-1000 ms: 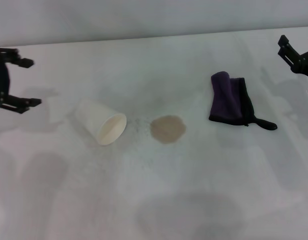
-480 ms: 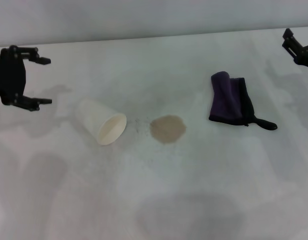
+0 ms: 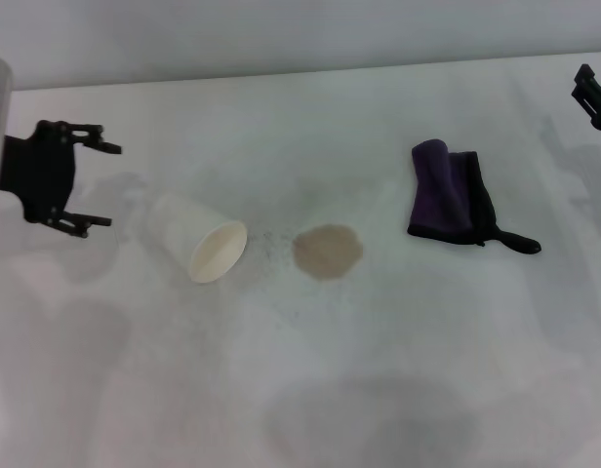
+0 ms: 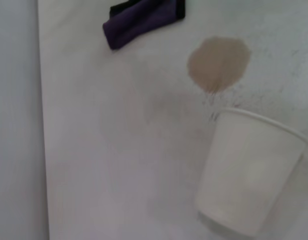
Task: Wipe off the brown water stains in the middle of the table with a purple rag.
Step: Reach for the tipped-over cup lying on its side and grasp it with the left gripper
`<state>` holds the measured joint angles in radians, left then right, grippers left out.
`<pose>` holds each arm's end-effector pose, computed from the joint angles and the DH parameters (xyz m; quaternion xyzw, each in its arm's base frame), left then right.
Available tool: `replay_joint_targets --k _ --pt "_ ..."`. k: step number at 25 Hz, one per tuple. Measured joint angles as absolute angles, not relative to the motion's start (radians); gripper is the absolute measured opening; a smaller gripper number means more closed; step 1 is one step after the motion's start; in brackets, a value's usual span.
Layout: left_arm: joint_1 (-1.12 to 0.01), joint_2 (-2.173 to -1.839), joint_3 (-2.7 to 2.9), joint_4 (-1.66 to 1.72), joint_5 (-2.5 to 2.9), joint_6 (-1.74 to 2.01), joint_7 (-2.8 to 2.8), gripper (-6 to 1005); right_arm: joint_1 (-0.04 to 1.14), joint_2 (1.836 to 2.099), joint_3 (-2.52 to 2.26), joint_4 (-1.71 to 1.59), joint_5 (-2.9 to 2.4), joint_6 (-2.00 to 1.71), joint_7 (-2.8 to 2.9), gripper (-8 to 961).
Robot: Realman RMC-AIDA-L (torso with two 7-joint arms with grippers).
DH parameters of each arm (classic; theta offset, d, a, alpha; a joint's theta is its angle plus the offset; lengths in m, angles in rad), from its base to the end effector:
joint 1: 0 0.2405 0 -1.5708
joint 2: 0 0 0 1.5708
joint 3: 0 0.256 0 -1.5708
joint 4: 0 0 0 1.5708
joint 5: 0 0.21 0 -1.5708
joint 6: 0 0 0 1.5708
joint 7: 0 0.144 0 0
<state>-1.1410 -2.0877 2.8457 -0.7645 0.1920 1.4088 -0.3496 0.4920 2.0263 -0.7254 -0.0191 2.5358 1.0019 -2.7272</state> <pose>-0.2387 0.4160 0.0267 -0.9394 0.2830 0.1312 0.1420 0.3841 0.3437 0.0318 -0.6307 0.3530 0.2713 0.6356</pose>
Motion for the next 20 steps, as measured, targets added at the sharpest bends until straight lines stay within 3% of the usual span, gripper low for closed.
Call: replay_joint_targets --k 20 --pt "-1.144 -2.082 2.846 -0.498 0.257 1.275 -0.265 858 0.484 2.026 -0.723 -0.015 2.536 1.003 -2.681 859"
